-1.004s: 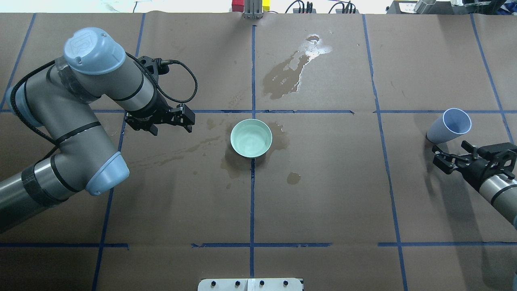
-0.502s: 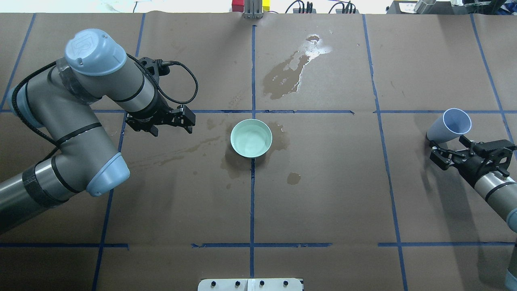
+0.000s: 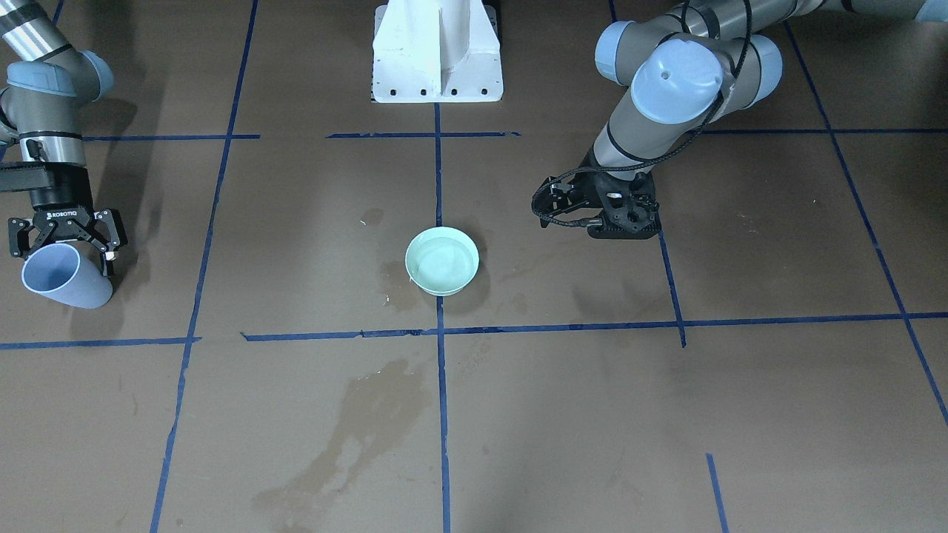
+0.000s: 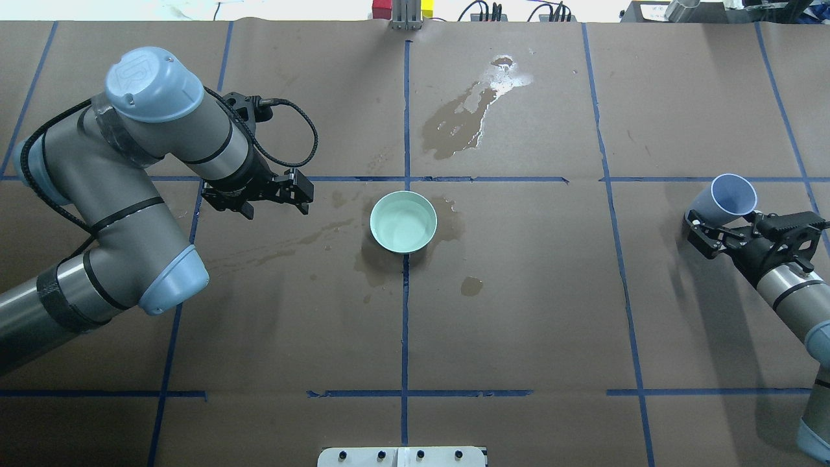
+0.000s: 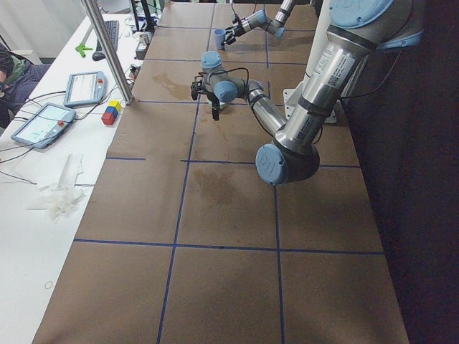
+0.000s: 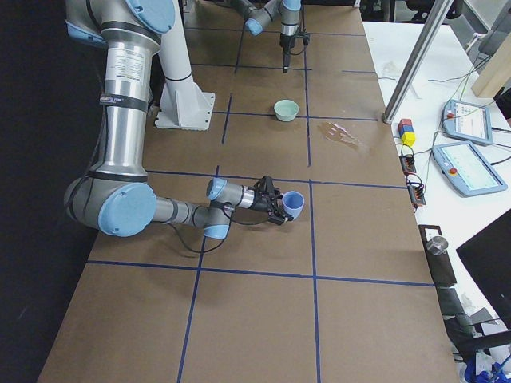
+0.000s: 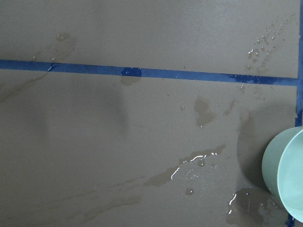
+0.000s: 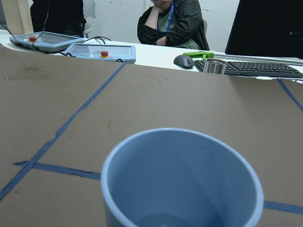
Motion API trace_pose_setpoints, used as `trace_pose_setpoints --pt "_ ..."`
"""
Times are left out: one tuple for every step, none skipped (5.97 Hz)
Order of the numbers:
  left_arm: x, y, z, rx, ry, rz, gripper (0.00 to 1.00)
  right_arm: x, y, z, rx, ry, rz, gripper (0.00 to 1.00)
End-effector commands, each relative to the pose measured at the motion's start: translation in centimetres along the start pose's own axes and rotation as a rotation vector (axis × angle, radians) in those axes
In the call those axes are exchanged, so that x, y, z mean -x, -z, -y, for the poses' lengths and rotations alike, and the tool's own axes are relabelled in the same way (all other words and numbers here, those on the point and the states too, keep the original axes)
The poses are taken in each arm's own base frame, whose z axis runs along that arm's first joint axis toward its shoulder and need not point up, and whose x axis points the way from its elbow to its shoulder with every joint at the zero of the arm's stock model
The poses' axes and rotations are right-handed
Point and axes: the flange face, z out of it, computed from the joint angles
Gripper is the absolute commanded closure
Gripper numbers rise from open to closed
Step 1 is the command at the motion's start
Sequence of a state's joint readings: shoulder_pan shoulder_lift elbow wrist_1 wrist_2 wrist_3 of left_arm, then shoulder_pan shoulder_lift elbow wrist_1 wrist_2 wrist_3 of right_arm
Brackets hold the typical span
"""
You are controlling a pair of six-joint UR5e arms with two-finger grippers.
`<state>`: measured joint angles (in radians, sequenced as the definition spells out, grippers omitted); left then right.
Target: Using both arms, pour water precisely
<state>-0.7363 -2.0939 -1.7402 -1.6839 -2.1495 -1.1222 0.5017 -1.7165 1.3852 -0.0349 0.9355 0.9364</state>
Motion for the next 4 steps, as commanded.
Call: trace_pose_setpoints --pt "-0.03 -0.09 -0.05 0.001 -0.002 0.000 0.00 -0.07 -0.29 0.41 -0.010 0.004 -0.008 0.01" --pt "0.01 -0.03 0.01 0.000 -0.001 0.000 0.00 -0.09 -0.35 0.44 -0.011 0.005 -0.009 0.01" --pt "0.01 -0.03 0.01 0.000 -0.001 0.000 0.00 0.55 -0.66 0.82 -0.018 0.000 -0.001 0.01" --pt "0.01 -0.03 0.01 0.000 -0.001 0.000 0.00 0.63 -0.70 0.77 -0.019 0.004 -0.001 0.02"
